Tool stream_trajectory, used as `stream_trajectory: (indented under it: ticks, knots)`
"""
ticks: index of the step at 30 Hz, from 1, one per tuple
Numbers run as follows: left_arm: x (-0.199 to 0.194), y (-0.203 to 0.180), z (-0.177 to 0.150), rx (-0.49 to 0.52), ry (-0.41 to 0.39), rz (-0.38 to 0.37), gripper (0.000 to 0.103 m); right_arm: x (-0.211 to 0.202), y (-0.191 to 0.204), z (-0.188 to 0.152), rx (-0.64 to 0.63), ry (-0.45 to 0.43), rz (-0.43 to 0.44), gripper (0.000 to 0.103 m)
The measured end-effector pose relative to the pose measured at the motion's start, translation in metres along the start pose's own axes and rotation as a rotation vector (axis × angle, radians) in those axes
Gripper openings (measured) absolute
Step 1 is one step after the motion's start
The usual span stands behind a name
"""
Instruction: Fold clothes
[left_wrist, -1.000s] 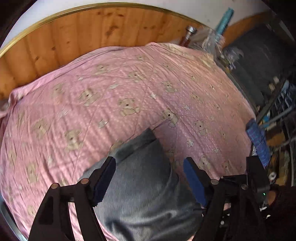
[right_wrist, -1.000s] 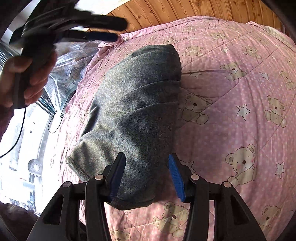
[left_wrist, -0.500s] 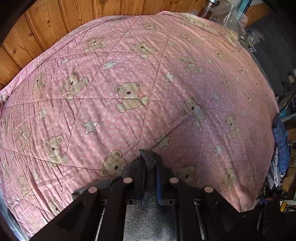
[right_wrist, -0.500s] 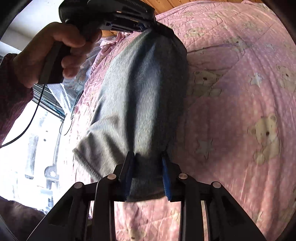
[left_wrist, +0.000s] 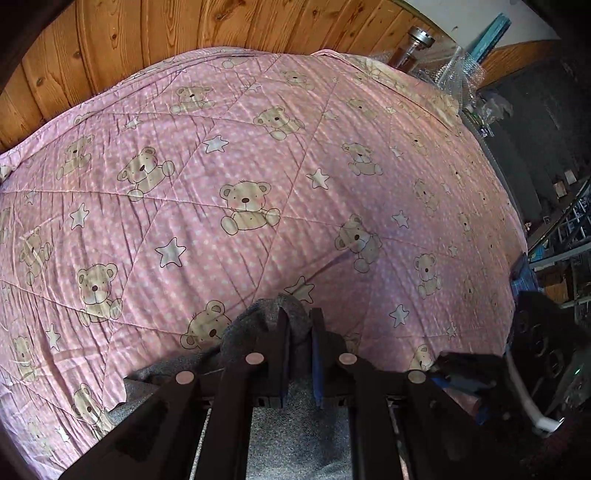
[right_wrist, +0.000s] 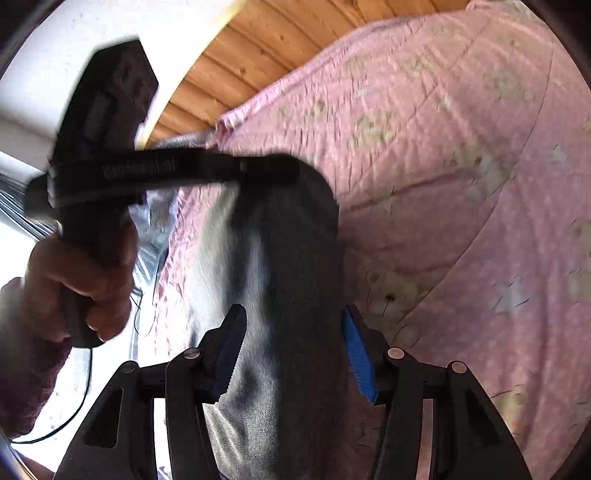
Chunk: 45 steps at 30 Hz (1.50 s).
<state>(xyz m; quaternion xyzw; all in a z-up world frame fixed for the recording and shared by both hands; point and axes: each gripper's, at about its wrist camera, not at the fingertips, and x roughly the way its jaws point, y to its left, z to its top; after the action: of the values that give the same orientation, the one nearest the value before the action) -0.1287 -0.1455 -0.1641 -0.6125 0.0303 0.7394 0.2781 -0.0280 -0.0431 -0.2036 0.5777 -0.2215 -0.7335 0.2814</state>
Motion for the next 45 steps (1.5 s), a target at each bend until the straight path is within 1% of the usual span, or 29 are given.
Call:
stream_trajectory:
  ticks: [1, 2, 4, 6, 7, 9, 11, 13, 14, 17, 20, 21, 22, 23, 24, 25, 27, 29, 31, 32, 33, 35, 36, 37, 38, 40, 42, 43, 45]
  knots:
    - [0.006, 0.004, 0.001, -0.01, 0.006, 0.013, 0.012, 0.007, 0.008, -0.021, -0.034, 0.045, -0.026, 0.053]
    - [0.013, 0.01, 0.0, -0.026, 0.016, 0.017, 0.015, 0.005, 0.015, -0.04, -0.068, 0.056, -0.039, 0.053]
    - [0.015, 0.021, -0.007, -0.051, 0.029, -0.004, 0.016, -0.014, 0.021, -0.067, -0.087, 0.038, -0.068, 0.053]
    - [-0.004, 0.028, -0.018, -0.061, -0.009, -0.055, 0.017, -0.037, 0.022, -0.08, -0.078, 0.002, -0.096, 0.052]
    - [-0.021, 0.031, -0.024, -0.073, -0.05, -0.086, 0.017, -0.05, 0.027, -0.079, -0.101, -0.032, -0.124, 0.049]
    - [-0.063, 0.043, -0.041, -0.126, -0.16, -0.138, 0.022, -0.064, 0.044, -0.07, -0.173, -0.079, -0.141, 0.046]
    - [-0.101, 0.058, -0.063, -0.184, -0.261, -0.164, 0.039, -0.064, 0.062, -0.061, -0.25, -0.09, -0.152, 0.039]
    - [-0.125, 0.069, -0.09, -0.217, -0.316, -0.198, 0.045, -0.046, 0.077, -0.055, -0.317, -0.067, -0.178, 0.03]
    - [-0.129, 0.073, -0.105, -0.226, -0.317, -0.215, 0.046, -0.035, 0.079, -0.052, -0.335, -0.044, -0.189, 0.027]
    - [-0.103, 0.075, -0.16, -0.252, -0.228, -0.257, 0.046, 0.014, 0.074, -0.059, -0.382, 0.038, -0.264, 0.025]
    - [-0.049, 0.068, -0.215, -0.253, -0.108, -0.2, 0.046, 0.036, 0.083, -0.065, -0.427, 0.017, -0.298, 0.027]
    - [-0.031, 0.069, -0.23, -0.252, -0.074, -0.149, 0.045, 0.037, 0.085, -0.064, -0.416, 0.022, -0.295, 0.028]
    - [-0.02, 0.074, -0.242, -0.26, -0.088, -0.111, 0.044, 0.036, 0.086, -0.062, -0.41, 0.04, -0.299, 0.028]
    - [-0.02, 0.08, -0.25, -0.29, -0.139, -0.138, 0.044, 0.034, 0.091, -0.06, -0.417, 0.071, -0.301, 0.028]
    - [-0.023, 0.086, -0.252, -0.333, -0.155, -0.169, 0.044, 0.029, 0.095, -0.058, -0.431, 0.097, -0.301, 0.029]
    - [-0.028, 0.089, -0.251, -0.364, -0.152, -0.191, 0.044, 0.015, 0.105, -0.054, -0.44, 0.09, -0.305, 0.029]
    - [-0.048, 0.092, -0.246, -0.381, -0.189, -0.232, 0.044, -0.015, 0.122, -0.044, -0.454, 0.017, -0.296, 0.03]
    - [-0.071, 0.098, -0.241, -0.371, -0.278, -0.261, 0.045, -0.029, 0.133, -0.027, -0.474, -0.043, -0.299, 0.03]
    - [-0.08, 0.109, -0.235, -0.386, -0.331, -0.256, 0.045, -0.022, 0.136, -0.011, -0.48, -0.081, -0.306, 0.03]
    - [-0.078, 0.115, -0.232, -0.394, -0.346, -0.254, 0.045, -0.014, 0.13, -0.007, -0.475, -0.078, -0.323, 0.03]
    - [-0.073, 0.119, -0.229, -0.402, -0.35, -0.25, 0.045, 0.004, 0.116, -0.007, -0.467, -0.034, -0.38, 0.03]
    - [-0.044, 0.123, -0.223, -0.403, -0.289, -0.248, 0.045, 0.033, 0.08, -0.016, -0.464, 0.038, -0.486, 0.03]
    - [-0.027, 0.122, -0.221, -0.392, -0.237, -0.244, 0.045, 0.028, 0.07, -0.02, -0.456, 0.005, -0.458, 0.03]
    - [-0.014, 0.121, -0.219, -0.377, -0.198, -0.233, 0.045, 0.025, 0.069, -0.016, -0.413, 0.003, -0.44, 0.03]
    - [-0.012, 0.121, -0.217, -0.366, -0.19, -0.225, 0.045, 0.023, 0.069, -0.014, -0.393, 0.013, -0.433, 0.03]
    - [-0.022, 0.122, -0.214, -0.367, -0.208, -0.237, 0.045, 0.019, 0.071, -0.012, -0.364, 0.034, -0.423, 0.033]
    - [-0.037, 0.128, -0.215, -0.4, -0.266, -0.248, 0.045, 0.008, 0.076, -0.013, -0.326, 0.017, -0.402, 0.036]
    - [-0.044, 0.133, -0.215, -0.418, -0.296, -0.245, 0.046, 0.0, 0.078, -0.013, -0.295, -0.004, -0.383, 0.044]
    - [-0.045, 0.147, -0.215, -0.466, -0.32, -0.224, 0.053, -0.017, 0.073, -0.016, -0.209, -0.049, -0.337, 0.055]
